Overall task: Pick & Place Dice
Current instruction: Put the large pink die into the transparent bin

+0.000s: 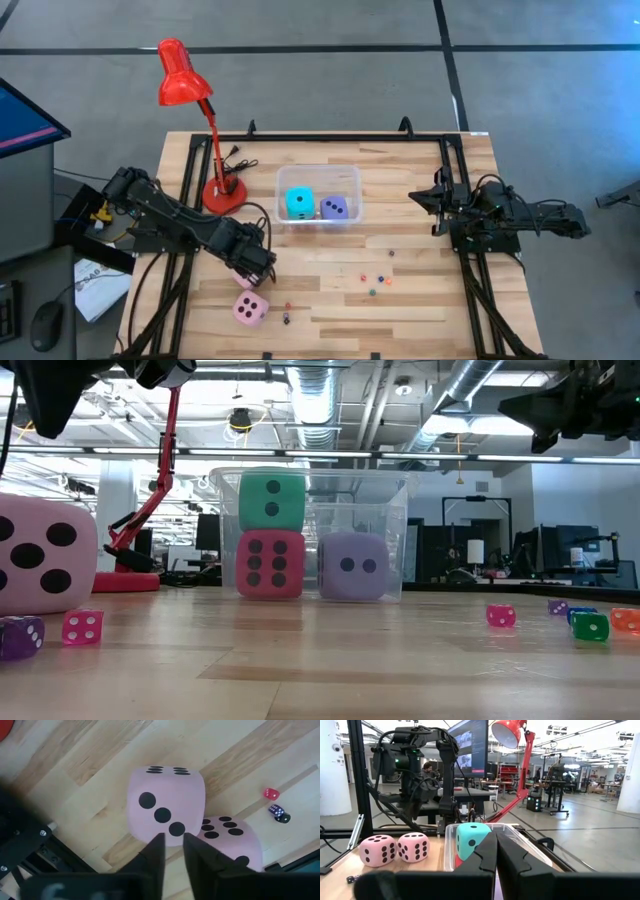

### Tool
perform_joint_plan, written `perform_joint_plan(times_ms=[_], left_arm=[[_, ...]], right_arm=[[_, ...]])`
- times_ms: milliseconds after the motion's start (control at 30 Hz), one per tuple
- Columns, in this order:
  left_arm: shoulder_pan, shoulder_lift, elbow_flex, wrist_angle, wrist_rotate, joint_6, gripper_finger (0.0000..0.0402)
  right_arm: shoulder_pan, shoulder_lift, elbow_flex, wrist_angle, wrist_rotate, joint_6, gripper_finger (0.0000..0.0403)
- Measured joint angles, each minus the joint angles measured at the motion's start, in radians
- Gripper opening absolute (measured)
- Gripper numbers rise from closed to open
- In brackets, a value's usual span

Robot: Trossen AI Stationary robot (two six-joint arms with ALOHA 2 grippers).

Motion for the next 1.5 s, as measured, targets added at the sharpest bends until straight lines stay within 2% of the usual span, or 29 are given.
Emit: perform_joint_plan(times_ms=[133,467,633,1500], left_arm=[[0.0,0.0,0.0,0.0,0.0,0.0,0.0126],[0.0,0.0,0.0,-0.001,0.001,0.0,0.031],[0.0,0.0,0.0,-0.001,0.002,0.0,0.0386],[0.0,0.0,0.0,-0.002,0.002,0.0,0.0399]], right_arm=[[0.0,0.0,0.0,0.0,0.0,0.0,0.0],[0.0,0.0,0.0,-0.009,0.0,0.0,0.0],[0.0,0.0,0.0,-0.018,0.0,0.0,0.0],[0.0,0.0,0.0,-0.018,0.0,0.0,0.0]])
